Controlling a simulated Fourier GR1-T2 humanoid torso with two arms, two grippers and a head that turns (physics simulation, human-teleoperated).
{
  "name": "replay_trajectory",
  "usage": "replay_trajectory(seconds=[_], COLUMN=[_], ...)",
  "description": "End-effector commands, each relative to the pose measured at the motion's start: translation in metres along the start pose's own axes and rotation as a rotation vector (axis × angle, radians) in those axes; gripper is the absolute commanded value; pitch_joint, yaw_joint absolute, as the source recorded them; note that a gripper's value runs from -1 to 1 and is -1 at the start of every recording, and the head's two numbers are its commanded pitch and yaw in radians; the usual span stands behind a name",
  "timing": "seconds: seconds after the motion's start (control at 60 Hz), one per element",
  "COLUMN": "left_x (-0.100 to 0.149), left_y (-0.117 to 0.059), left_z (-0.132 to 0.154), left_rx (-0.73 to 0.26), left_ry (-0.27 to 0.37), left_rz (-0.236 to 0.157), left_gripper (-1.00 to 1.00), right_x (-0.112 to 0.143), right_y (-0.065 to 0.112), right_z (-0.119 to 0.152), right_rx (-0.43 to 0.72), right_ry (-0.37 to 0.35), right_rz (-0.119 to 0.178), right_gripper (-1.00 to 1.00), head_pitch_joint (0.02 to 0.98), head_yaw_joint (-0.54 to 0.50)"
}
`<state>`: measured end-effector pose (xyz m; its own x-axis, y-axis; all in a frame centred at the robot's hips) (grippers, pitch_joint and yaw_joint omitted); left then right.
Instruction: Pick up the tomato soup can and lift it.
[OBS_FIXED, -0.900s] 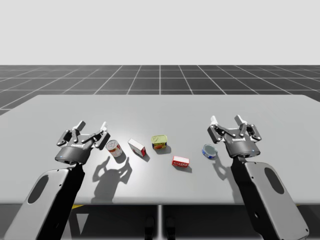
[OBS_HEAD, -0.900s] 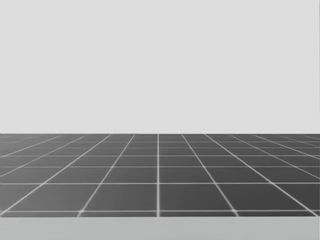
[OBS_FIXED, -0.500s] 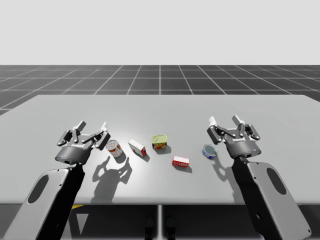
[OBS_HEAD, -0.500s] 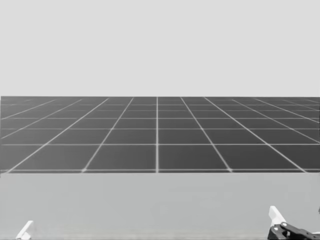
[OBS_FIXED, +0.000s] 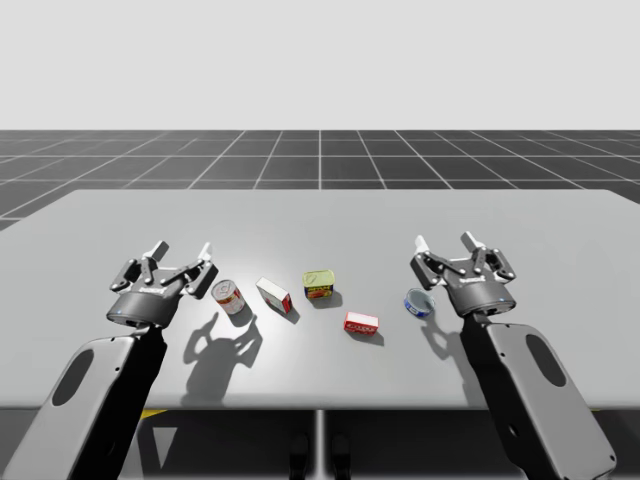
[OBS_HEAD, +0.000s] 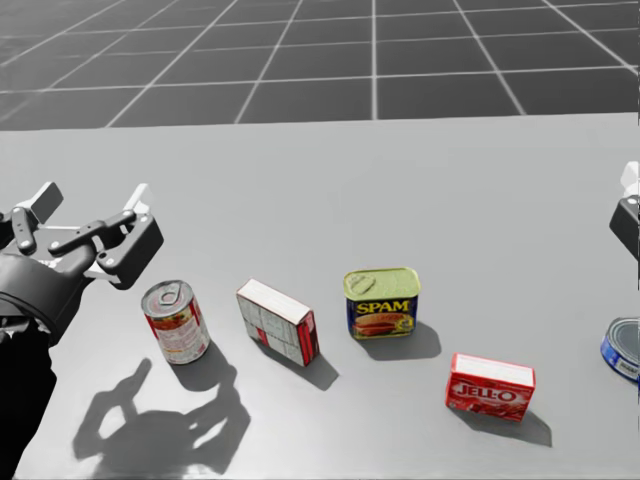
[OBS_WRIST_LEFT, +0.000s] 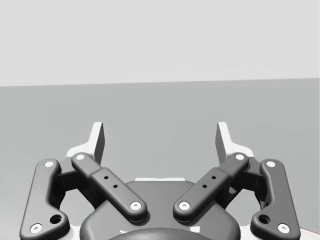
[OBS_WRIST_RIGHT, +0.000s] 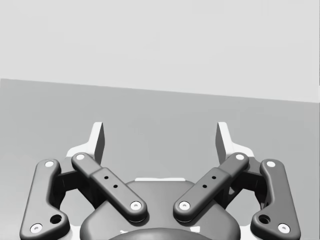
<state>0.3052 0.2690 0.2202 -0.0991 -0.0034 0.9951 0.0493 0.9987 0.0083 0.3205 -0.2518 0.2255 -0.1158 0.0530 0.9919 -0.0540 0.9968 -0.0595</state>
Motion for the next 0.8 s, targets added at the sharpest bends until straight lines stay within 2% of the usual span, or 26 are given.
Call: replay_trajectory(seconds=[0.017, 0.15, 0.267, 0.483, 0.55, 0.633, 0.683, 0.7, 0.717, 0.733, 0.8], left_x=[-0.001, -0.001, 0.0, 0.005, 0.007, 0.012, 0.013, 0.013, 0.014, 0.015, 0.017], left_y=[0.001, 0.001, 0.001, 0.002, 0.0, -0.003, -0.002, -0.002, -0.002, -0.002, -0.002], left_z=[0.0, -0.001, 0.0, 0.001, 0.003, 0.006, 0.008, 0.008, 0.01, 0.013, 0.021], left_rx=[0.001, -0.002, -0.005, -0.005, -0.004, -0.016, -0.014, -0.014, -0.029, -0.034, -0.059], left_ry=[0.003, 0.007, 0.004, -0.003, 0.016, 0.026, 0.082, 0.082, 0.102, 0.139, 0.177], left_rz=[-0.005, -0.009, -0.008, 0.006, 0.003, 0.031, 0.022, 0.022, 0.045, 0.05, 0.022], left_gripper=[-1.0, -1.0, -1.0, -1.0, -1.0, -1.0, -1.0, -1.0, -1.0, -1.0, -1.0], right_x=[-0.003, -0.005, -0.007, -0.009, -0.009, -0.009, -0.009, -0.009, -0.009, -0.01, -0.011], right_y=[0.002, 0.004, 0.005, 0.006, 0.006, 0.005, 0.005, 0.005, 0.005, 0.005, 0.006], right_z=[0.0, 0.0, -0.001, -0.002, -0.002, -0.002, -0.002, -0.002, -0.003, -0.003, -0.004], right_rx=[0.004, 0.002, 0.0, -0.004, -0.007, -0.009, -0.013, -0.013, -0.018, -0.026, -0.03], right_ry=[0.005, 0.009, 0.015, 0.021, 0.019, 0.015, 0.012, 0.012, 0.011, 0.007, 0.004], right_rz=[0.023, 0.047, 0.056, 0.07, 0.071, 0.074, 0.076, 0.076, 0.082, 0.097, 0.105], right_gripper=[-1.0, -1.0, -1.0, -1.0, -1.0, -1.0, -1.0, -1.0, -1.0, -1.0, -1.0], head_pitch_joint=[0.747, 0.8, 0.818, 0.822, 0.826, 0.819, 0.813, 0.813, 0.812, 0.812, 0.812], head_yaw_joint=[0.2, 0.31, 0.35, 0.37, 0.36, 0.36, 0.36, 0.36, 0.35, 0.35, 0.35])
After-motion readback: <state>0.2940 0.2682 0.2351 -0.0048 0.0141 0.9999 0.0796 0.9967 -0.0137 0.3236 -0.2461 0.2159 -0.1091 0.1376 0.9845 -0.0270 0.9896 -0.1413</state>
